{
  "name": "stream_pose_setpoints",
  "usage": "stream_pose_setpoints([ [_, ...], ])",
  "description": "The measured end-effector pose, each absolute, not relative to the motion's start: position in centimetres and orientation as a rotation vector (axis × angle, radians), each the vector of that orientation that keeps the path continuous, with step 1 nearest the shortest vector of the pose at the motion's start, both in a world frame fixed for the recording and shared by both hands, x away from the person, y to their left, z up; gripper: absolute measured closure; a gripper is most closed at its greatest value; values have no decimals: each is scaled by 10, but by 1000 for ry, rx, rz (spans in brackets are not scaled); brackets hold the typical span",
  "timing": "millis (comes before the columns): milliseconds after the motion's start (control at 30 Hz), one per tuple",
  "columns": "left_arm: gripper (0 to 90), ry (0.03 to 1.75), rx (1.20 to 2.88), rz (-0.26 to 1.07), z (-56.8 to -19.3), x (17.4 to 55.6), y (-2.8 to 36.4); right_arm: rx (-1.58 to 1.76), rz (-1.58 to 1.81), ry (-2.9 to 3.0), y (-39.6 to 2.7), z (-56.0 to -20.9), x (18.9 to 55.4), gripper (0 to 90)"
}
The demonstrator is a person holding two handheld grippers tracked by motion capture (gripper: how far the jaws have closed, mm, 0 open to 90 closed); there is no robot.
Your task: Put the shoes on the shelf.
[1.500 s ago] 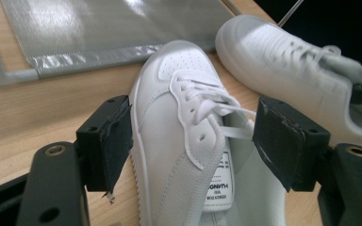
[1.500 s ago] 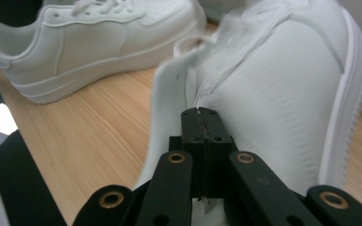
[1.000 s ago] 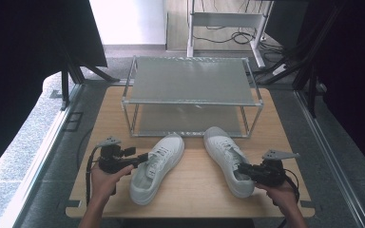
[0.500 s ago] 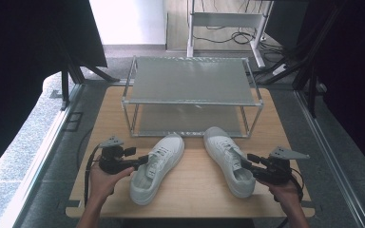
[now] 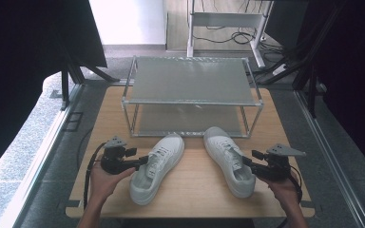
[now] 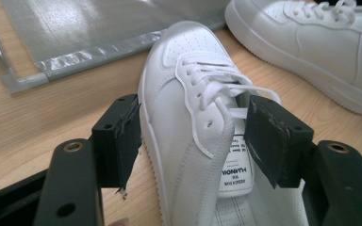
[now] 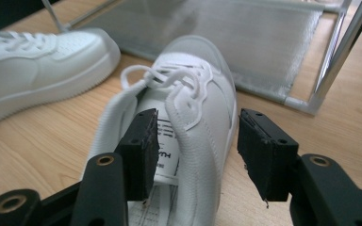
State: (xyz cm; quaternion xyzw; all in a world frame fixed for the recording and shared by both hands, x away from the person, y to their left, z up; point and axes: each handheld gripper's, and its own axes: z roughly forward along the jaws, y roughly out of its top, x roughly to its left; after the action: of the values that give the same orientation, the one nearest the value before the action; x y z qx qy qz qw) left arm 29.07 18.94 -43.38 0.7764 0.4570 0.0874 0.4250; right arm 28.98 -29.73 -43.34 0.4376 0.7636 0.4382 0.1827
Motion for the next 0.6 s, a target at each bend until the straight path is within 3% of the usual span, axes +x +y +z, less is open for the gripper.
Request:
stream_pose_setpoints([
  [367, 453, 1165, 2030, 294, -444, 295, 173, 1269, 1118, 2208, -290, -446, 306, 486],
  [600, 475, 1195, 2040, 276, -451, 301, 167, 1241, 1041, 2223, -280, -442, 312, 509],
])
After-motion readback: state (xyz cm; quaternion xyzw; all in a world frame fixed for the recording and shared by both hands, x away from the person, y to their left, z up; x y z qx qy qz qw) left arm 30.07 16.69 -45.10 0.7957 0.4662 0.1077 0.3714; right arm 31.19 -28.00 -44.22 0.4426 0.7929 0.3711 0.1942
